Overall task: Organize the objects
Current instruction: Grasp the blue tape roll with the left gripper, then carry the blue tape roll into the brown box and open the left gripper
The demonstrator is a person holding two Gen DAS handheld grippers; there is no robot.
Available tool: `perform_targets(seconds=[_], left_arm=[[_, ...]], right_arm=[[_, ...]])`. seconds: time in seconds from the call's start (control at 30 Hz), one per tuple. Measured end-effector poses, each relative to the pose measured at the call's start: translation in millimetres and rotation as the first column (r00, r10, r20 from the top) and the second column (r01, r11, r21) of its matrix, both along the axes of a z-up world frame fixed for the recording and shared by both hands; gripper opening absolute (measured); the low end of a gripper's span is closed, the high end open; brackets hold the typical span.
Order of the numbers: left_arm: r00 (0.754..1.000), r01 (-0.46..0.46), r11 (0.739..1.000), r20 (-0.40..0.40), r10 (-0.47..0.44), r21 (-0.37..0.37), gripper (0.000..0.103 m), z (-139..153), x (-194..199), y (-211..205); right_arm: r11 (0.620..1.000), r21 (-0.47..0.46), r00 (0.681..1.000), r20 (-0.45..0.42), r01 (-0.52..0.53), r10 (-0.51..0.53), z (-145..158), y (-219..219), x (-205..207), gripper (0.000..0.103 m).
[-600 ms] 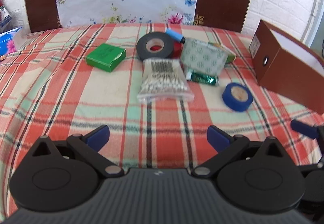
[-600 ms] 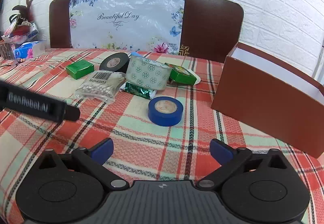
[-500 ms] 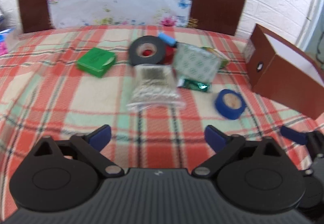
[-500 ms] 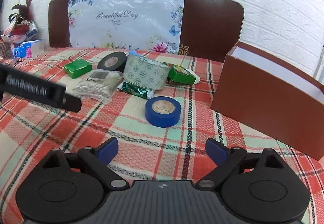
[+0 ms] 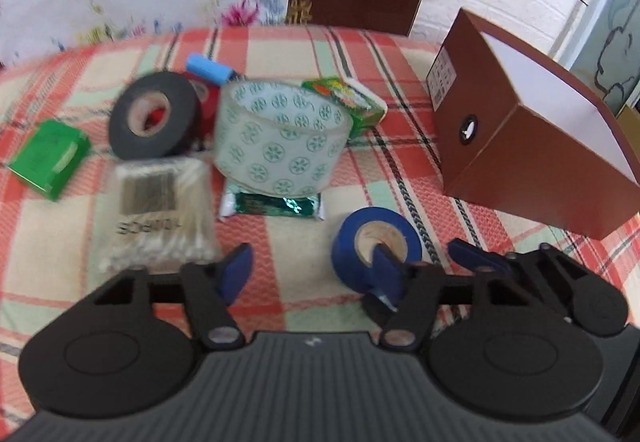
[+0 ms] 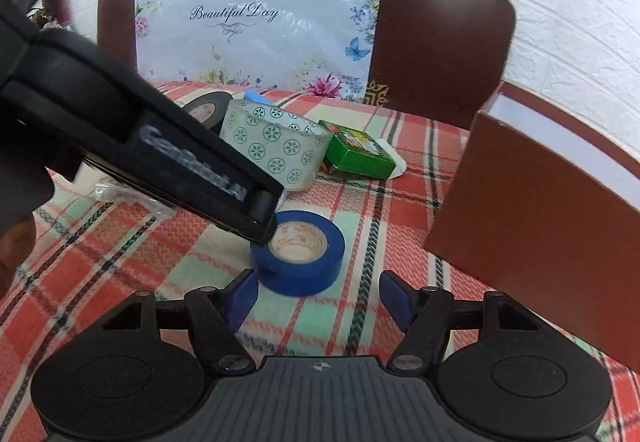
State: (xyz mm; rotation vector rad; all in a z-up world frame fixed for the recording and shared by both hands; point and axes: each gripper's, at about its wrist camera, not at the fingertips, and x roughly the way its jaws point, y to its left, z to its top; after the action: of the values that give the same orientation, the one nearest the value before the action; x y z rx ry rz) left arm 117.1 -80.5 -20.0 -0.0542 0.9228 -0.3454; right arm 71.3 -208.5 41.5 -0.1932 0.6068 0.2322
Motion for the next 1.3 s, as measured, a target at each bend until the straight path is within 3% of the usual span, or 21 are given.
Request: perform_targets(seconds=[0.1,0.17,0.23,0.27,0.37,0.47,0.6,0.73,0.87,1.03,1.13,1.17,1.3], left_arm=[[0.999,0.007,0.999,-0.037,-0.009,-0.054,0.048,-6.5,7.7,-1.3],[0.999,0.027,0.999,-0.029,-0.028,-0.040,0.043,-8.5,7.8,-6.5],[0.998,0.053,0.997,-0.024,-0.054,-0.051,0.025,-7.9,5.3,-9.4],[0.998,0.060,0.996,-0.030,-0.062,-0.065,0.023,-5.8,4.4,-10.2],[0.998,0.062,0.997,0.004,-0.062,-0.052,0.023,10.9,-4.4,-15.7],[0.991,0.097,0.994,0.101,-0.091,-0.054,0.023,44.4,-16.8,-28.3],[0.967,0.172,0.983,0.204,-0.156,-0.067,0.023,83.4,-16.7,-64.4],[0.936,0.254,0.964,0.268,-0.227,-0.072,0.023,103.7,-9.4,-119.8],[0.913,0.317,0.946,0.289,-0.287,-0.064,0.023,99.1,-4.6,-173.3],[0.913,0.355,0.933,0.235,-0.333,-0.056,0.023,78.0,5.8,-215.6],[0.911,0.352,0.936,0.233,-0.339,-0.015,0.024,72.0,4.9,-227.4],[0.911,0.351,0.937,0.231,-0.341,-0.001,0.025,71.1,4.6,-227.7],[0.907,0.344,0.939,0.253,-0.337,0.018,0.027,77.0,-0.5,-212.9]], right_arm=[[0.999,0.033,0.999,-0.017,-0.029,0.029,-4.3,0.1,7.9,0.064],[0.998,0.054,0.999,-0.017,-0.041,0.042,-6.2,0.4,11.0,0.063],[0.995,0.069,0.998,-0.017,-0.066,0.068,-5.0,1.7,9.8,0.055],[0.996,0.057,0.998,-0.012,-0.068,0.069,-3.9,3.2,8.7,0.054],[0.996,0.059,0.998,0.021,-0.065,0.064,5.0,3.2,-2.1,0.054],[0.998,0.044,0.990,0.132,-0.046,0.040,27.5,-4.9,-20.5,0.054],[1.000,-0.016,0.956,0.291,0.025,-0.019,59.8,-27.6,-36.3,0.055],[0.991,-0.035,0.925,0.365,0.127,-0.106,80.5,-69.8,-35.4,0.055],[0.976,-0.020,0.912,0.361,0.218,-0.197,85.7,-120.3,-30.0,0.055],[0.958,-0.002,0.916,0.292,0.288,-0.275,68.7,-164.3,-26.6,0.055],[0.954,0.033,0.909,0.294,0.298,-0.295,64.0,-176.0,-31.4,0.055],[0.952,0.028,0.904,0.307,0.306,-0.299,63.4,-176.1,-33.2,0.061],[0.949,0.034,0.895,0.324,0.313,-0.306,61.2,-173.0,-41.7,0.059]])
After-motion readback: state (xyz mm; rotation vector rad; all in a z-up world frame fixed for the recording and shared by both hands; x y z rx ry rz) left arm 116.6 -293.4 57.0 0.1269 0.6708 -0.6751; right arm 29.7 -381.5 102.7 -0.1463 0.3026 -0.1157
